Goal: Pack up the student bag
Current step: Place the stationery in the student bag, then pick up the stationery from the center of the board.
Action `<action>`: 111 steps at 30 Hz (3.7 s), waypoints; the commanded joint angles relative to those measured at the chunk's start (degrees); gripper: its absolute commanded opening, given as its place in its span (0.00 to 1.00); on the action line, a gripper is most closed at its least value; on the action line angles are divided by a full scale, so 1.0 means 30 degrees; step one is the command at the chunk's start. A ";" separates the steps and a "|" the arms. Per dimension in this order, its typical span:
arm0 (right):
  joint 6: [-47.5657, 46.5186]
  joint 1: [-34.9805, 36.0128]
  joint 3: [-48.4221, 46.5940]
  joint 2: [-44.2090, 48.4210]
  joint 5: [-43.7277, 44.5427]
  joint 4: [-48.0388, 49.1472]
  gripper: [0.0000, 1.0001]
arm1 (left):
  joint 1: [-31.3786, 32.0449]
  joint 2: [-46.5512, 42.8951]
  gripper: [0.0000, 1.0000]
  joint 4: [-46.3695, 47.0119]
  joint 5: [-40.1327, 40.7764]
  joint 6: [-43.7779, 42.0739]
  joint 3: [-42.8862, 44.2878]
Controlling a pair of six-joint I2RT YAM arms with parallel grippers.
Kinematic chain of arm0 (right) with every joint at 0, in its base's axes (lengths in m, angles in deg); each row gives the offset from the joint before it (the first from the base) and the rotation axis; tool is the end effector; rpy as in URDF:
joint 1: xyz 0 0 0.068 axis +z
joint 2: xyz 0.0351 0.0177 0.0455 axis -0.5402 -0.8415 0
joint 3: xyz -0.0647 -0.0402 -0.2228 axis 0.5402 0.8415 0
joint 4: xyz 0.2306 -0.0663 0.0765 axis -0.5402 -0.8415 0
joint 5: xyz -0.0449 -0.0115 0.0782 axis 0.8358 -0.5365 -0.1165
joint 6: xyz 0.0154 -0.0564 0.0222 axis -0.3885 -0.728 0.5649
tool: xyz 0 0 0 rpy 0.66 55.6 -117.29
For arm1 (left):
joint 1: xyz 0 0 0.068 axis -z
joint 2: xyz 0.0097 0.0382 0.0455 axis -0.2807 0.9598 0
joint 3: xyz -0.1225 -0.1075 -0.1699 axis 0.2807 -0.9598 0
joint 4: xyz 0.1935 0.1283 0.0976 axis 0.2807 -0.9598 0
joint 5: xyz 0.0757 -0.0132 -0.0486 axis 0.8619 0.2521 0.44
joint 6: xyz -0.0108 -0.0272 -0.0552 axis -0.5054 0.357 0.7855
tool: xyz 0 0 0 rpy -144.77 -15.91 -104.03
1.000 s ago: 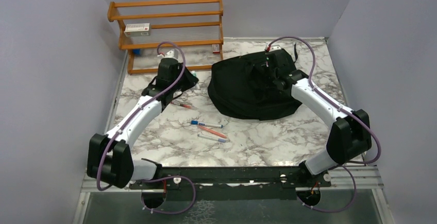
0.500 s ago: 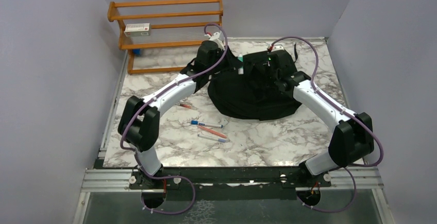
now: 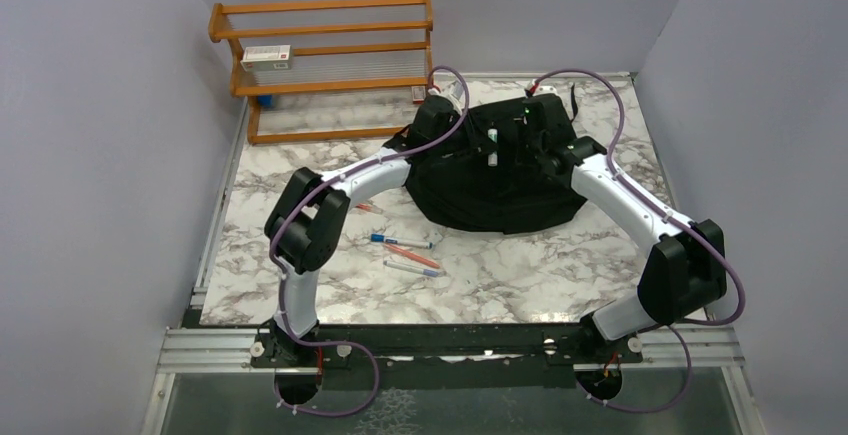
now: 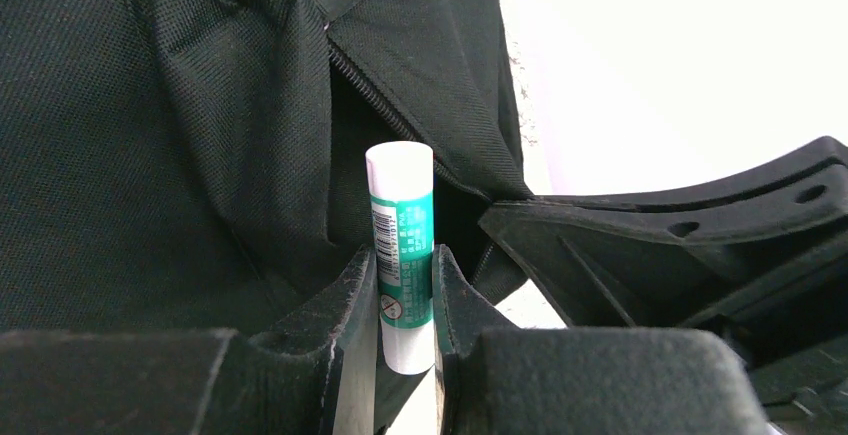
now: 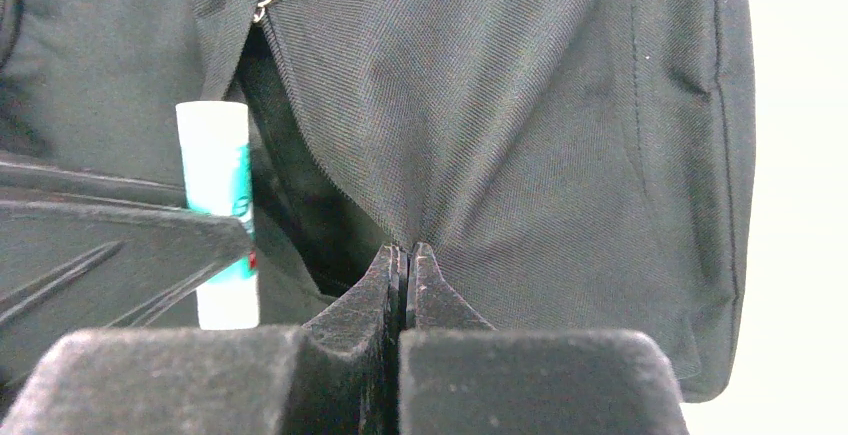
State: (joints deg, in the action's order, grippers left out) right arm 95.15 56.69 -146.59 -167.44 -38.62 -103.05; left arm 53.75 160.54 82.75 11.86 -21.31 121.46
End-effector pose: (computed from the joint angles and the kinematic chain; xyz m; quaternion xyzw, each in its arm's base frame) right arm 0.3128 0.1242 0.2499 -0.0199 0.9007 0.0087 0.4340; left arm 0.3476 -0.2838 0.2177 -0.0062 0.8156 -0.4800 0.3231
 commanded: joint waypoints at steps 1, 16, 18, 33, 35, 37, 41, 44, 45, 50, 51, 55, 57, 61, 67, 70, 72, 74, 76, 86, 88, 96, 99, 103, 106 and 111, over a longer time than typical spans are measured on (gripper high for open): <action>0.1106 -0.0047 -0.0908 0.0779 -0.1142 0.0743 0.00 | 0.0109 0.0829 0.00 0.0763 -0.0675 0.0870 0.0826; 0.0328 -0.0056 0.2906 0.2871 -0.1975 0.6470 0.01 | 0.0158 0.2122 0.00 0.0975 -0.0803 0.2477 0.0832; 0.0106 -0.0057 0.3815 0.3484 -0.2163 0.7669 0.01 | 0.0173 0.2643 0.00 0.0943 -0.0917 0.2671 0.1480; 0.1404 -0.0340 0.4043 0.2413 -0.5368 0.6532 0.01 | 0.0439 0.5327 0.00 0.2103 -0.2481 0.3218 0.5624; 0.1408 -0.0456 0.4000 0.2293 -0.6062 0.6459 0.01 | 0.0583 0.5663 0.00 0.2262 -0.3187 0.2930 0.5950; 0.1427 -0.0468 0.3981 0.2251 -0.6523 0.6392 0.01 | 0.0716 0.5805 0.00 0.2418 -0.3650 0.2572 0.5943; 0.1643 -0.0507 0.4243 0.2426 -0.6457 0.6476 0.01 | 0.0784 0.5464 0.25 0.2423 -0.3713 0.2006 0.5310; 0.1734 -0.0554 0.4897 0.2873 -0.6541 0.7253 0.01 | 0.0744 0.4994 0.38 0.2055 -0.3642 0.1343 0.5110; 0.1680 -0.0555 0.5170 0.3045 -0.6720 0.7669 0.00 | 0.0738 0.4843 0.49 0.1791 -0.3616 0.1115 0.5111; 0.2236 -0.0611 0.5815 0.3602 -0.5937 0.7765 0.00 | 0.0414 0.3415 0.56 0.0383 -0.3357 -0.0092 0.4232; 0.2253 -0.0639 0.5936 0.3708 -0.5828 0.8173 0.01 | 0.0301 0.3012 0.56 0.0132 -0.3320 -0.0291 0.3811; 0.2397 -0.0672 0.5696 0.3881 -0.4958 0.7723 0.00 | -0.0490 0.1173 0.56 -0.0419 -0.3401 -0.0854 0.1810; 0.2367 -0.0672 0.5445 0.3861 -0.5016 0.7186 0.01 | -0.0880 0.0100 0.56 -0.0779 -0.3564 -0.1201 0.0911; 0.2601 -0.0672 0.4784 0.3535 -0.4902 0.5935 0.01 | -0.1577 -0.1934 0.56 -0.2500 -0.3490 -0.2628 -0.0205; 0.2342 -0.0672 0.3273 0.2552 -0.4988 0.3788 0.01 | -0.3532 -0.5201 0.56 -0.5242 -0.2420 -0.4172 -0.2529; 0.2203 -0.0672 0.3260 0.2643 -0.4841 0.3412 0.01 | -0.5125 -0.6434 0.57 -0.7083 -0.0684 -0.4984 -0.3732; 0.2167 -0.0672 0.3419 0.2846 -0.4809 0.3404 0.01 | -0.6123 -0.6959 0.58 -0.8169 0.0310 -0.5402 -0.4234; 0.2243 -0.0686 0.3512 0.2992 -0.4909 0.3365 0.01 | -0.6974 -0.7378 0.59 -0.9218 0.1770 -0.5555 -0.4630; 0.2304 -0.0672 0.3420 0.2997 -0.5165 0.3232 0.01 | -0.7752 -0.7594 0.61 -0.9918 0.3285 -0.5207 -0.4999; 0.2430 -0.0674 0.3564 0.2916 -0.4332 0.2670 0.01 | -0.8998 -0.6139 0.60 -1.3175 0.7684 -0.0431 -0.5313; 0.2430 -0.0672 0.3642 0.2999 -0.4106 0.2671 0.01 | -0.8956 -0.6400 0.61 -1.3071 0.7891 0.0707 -0.6069; 0.2466 -0.0672 0.4079 0.3261 -0.3719 0.2651 0.01 | -0.8359 -0.6248 0.62 -1.3093 0.8680 0.3236 -0.6866; 0.2710 -0.0672 0.4476 0.3544 -0.3697 0.2711 0.01 | -0.7508 -0.6231 0.62 -1.3606 0.9263 0.4549 -0.6883; 0.2893 -0.0668 0.4843 0.3794 -0.3572 0.2723 0.01 | -0.6537 -0.6010 0.62 -1.4137 1.0020 0.6009 -0.6905; 0.3048 -0.0672 0.4981 0.3952 -0.3372 0.2672 0.01 | -0.6424 -0.5651 0.62 -1.4521 0.9946 0.6722 -0.6839; 0.3184 -0.0672 0.5207 0.4204 -0.3411 0.2518 0.01 | -0.6303 -0.5102 0.59 -1.5211 1.0011 0.6840 -0.6349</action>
State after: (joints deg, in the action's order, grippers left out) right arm 103.47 54.11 -132.03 -157.04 -49.51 -92.63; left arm 34.80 143.82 40.72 39.49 -4.37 101.24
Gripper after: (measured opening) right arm 0.014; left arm 0.603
